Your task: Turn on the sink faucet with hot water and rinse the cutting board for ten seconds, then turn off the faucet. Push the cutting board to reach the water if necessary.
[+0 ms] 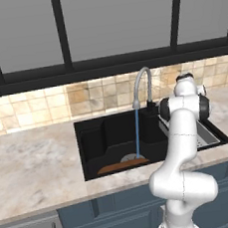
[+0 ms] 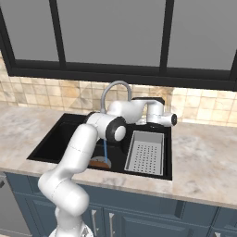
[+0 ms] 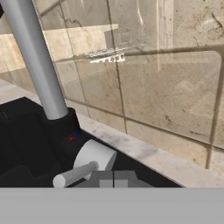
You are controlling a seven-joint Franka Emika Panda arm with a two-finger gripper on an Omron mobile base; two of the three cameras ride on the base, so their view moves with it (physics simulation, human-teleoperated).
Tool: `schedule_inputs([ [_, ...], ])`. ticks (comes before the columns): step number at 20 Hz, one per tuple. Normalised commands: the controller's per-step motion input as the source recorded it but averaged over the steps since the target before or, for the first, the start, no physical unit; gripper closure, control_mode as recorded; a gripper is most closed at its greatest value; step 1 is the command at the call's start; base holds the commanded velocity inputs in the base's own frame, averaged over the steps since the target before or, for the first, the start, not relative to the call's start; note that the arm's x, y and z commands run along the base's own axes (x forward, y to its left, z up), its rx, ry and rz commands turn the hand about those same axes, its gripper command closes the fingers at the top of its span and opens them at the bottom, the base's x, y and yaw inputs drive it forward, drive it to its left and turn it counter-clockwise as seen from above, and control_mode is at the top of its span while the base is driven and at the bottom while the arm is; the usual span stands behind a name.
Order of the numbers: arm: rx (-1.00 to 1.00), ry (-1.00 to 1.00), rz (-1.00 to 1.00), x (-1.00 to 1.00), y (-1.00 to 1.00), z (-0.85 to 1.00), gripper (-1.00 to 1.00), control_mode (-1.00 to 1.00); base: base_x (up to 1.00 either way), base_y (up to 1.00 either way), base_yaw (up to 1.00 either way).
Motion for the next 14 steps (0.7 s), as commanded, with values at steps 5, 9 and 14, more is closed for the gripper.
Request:
schedule_inputs([
  [5,0.0,0.0,0.0,0.0,0.32,0.0,1.0,-1.0,0.0,0.0,0.0],
  [9,0.0,0.0,0.0,0.0,0.36,0.0,1.0,-1.0,0.0,0.0,0.0],
  [14,0.0,0.0,0.0,0.0,0.41,0.0,1.0,-1.0,0.0,0.0,0.0],
])
